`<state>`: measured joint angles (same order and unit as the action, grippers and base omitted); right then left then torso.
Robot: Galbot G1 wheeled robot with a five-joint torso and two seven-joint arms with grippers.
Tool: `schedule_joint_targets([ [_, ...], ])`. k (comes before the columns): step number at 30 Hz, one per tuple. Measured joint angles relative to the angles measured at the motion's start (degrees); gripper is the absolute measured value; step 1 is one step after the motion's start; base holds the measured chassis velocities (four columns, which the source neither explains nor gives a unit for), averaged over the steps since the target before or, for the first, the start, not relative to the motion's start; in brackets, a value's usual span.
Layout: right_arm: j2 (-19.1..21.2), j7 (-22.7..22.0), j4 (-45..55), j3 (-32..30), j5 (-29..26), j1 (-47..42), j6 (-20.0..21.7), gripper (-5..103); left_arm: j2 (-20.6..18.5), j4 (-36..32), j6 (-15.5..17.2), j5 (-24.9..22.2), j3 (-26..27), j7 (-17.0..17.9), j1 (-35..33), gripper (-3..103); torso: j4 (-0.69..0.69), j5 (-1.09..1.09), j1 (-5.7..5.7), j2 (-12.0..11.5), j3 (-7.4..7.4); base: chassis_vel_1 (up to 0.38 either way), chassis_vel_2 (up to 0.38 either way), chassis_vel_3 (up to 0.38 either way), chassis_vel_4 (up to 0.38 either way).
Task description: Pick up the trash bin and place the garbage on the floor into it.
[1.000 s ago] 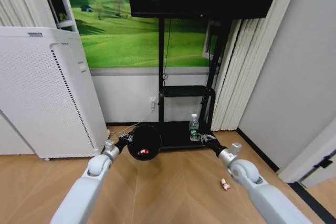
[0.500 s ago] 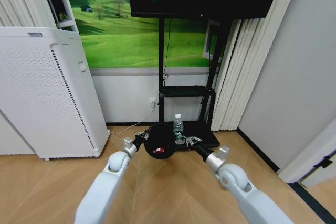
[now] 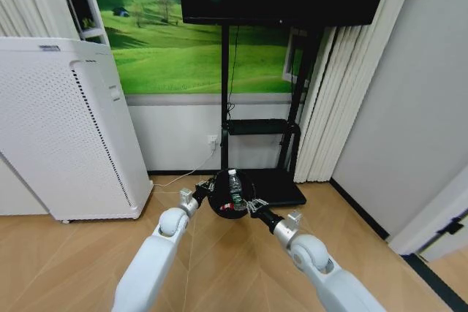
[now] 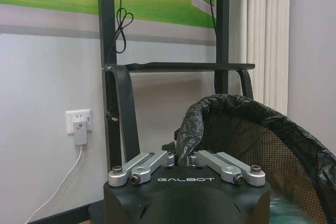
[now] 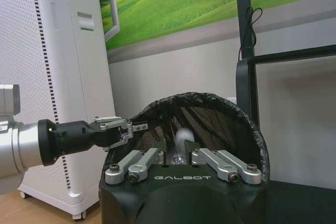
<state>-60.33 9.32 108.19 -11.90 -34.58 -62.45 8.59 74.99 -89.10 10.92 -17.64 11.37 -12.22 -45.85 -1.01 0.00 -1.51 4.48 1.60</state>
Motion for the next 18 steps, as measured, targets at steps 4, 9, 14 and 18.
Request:
schedule_joint_targets([
  [4,0.1,-0.4,0.2,-0.6,0.0,-0.2,0.1,33,-0.4,-0.3,0.1,0.0,0.0,0.1,-0.2,6,0.00,0.00,0.00,0.0,0.00,0.000,0.000,0.000,0.000],
  [9,0.3,-4.5,2.3,-3.0,-0.6,-0.2,0.7,54,-1.4,-1.8,0.4,-0.3,0.1,0.5,-1.0,6,-0.01,0.00,0.00,0.0,0.00,0.000,0.000,0.000,0.000],
  [14,0.7,-10.9,6.4,-5.0,-2.9,-0.5,2.9,72,-2.2,-3.2,0.6,-0.6,0.7,0.8,-2.3,6,0.00,0.00,0.00,0.0,0.00,0.000,0.000,0.000,0.000],
  [18,0.8,-18.8,9.9,-6.6,-2.8,-2.4,6.9,82,-2.7,-4.8,0.7,0.5,1.9,0.9,-4.4,6,0.00,-0.02,0.01,0.0,-0.01,0.000,0.000,0.000,0.000],
])
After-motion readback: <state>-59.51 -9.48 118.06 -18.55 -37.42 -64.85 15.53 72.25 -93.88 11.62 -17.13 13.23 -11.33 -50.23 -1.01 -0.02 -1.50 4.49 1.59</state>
